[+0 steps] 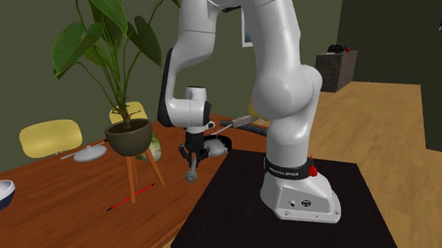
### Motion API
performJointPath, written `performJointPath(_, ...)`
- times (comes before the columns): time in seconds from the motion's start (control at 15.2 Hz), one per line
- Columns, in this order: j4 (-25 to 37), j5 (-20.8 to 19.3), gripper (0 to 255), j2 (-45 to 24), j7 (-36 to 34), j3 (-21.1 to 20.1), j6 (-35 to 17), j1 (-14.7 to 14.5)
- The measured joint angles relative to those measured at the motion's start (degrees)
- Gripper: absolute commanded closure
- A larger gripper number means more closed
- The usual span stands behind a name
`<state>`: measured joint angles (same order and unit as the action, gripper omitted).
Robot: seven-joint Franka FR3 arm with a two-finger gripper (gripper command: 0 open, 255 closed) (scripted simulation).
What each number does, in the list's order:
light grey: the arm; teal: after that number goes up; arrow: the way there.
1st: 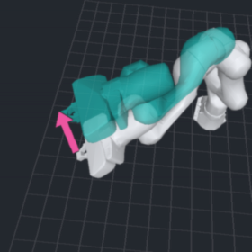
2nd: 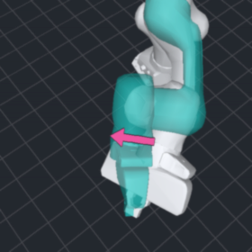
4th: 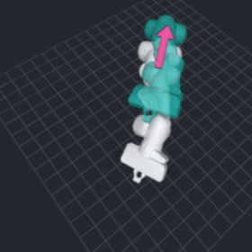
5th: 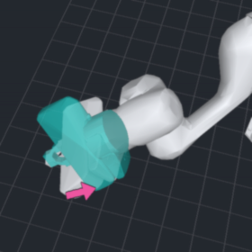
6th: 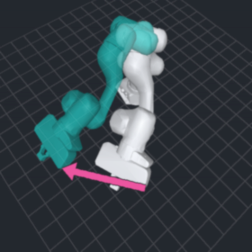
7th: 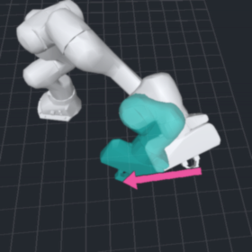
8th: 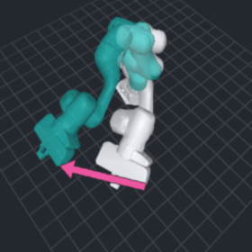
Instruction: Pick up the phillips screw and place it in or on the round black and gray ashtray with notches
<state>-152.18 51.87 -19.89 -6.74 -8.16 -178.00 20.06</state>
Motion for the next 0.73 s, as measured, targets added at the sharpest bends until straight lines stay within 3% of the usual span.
performJointPath(0.4, -2.87, -9.8, 255, 7.16, -9.51, 9.93, 5.23, -8.48)
performJointPath(0.73, -5.18, -19.2, 255, 12.79, -17.47, 15.94, 8.51, -12.74)
